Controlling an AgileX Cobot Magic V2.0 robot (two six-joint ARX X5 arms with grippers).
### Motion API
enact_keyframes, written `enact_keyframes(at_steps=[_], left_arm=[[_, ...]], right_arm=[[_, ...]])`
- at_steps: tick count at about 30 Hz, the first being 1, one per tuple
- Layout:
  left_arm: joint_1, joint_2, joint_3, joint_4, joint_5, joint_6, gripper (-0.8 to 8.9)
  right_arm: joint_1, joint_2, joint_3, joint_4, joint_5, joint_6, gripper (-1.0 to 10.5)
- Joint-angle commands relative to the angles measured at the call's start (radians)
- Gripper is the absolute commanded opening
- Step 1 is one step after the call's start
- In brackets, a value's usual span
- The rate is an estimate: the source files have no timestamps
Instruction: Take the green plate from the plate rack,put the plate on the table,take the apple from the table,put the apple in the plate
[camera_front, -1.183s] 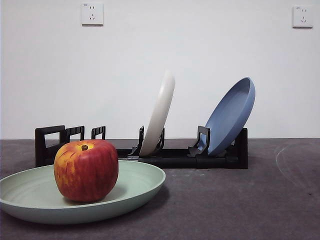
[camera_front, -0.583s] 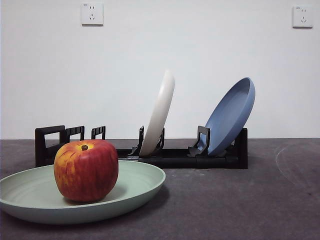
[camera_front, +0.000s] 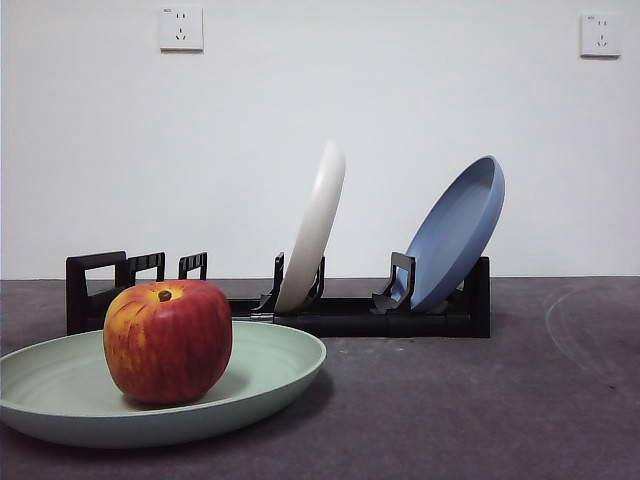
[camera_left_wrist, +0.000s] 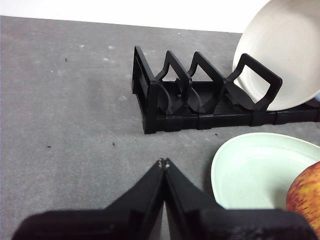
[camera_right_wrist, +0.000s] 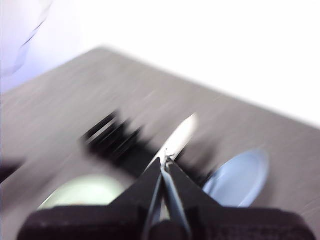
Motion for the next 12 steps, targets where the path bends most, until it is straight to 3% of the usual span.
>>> enact_keyframes(at_steps=[1, 3, 5, 12], left_arm=[[0.003, 0.004, -0.008, 0.009, 0.001, 0.013, -0.03], [0.003, 0.005, -0.008, 0.008, 0.001, 0.013, -0.04], [0.003, 0.005, -0.008, 0.008, 0.001, 0.013, -0.04], [0.003, 0.005, -0.008, 0.008, 0.001, 0.013, -0.03]], right_arm=[[-0.185, -0.03, -0.18, 0.136, -0.119, -0.031, -0.1], [-0.355, -0.08, -0.369, 0.244, -0.21, -0.031, -0.1], [-0.462, -0.124, -0.5, 0.304, -0.245, -0.02, -0.1], [-0.712, -0.319, -0.885, 0.52, -0.246, -0.01, -0.1]])
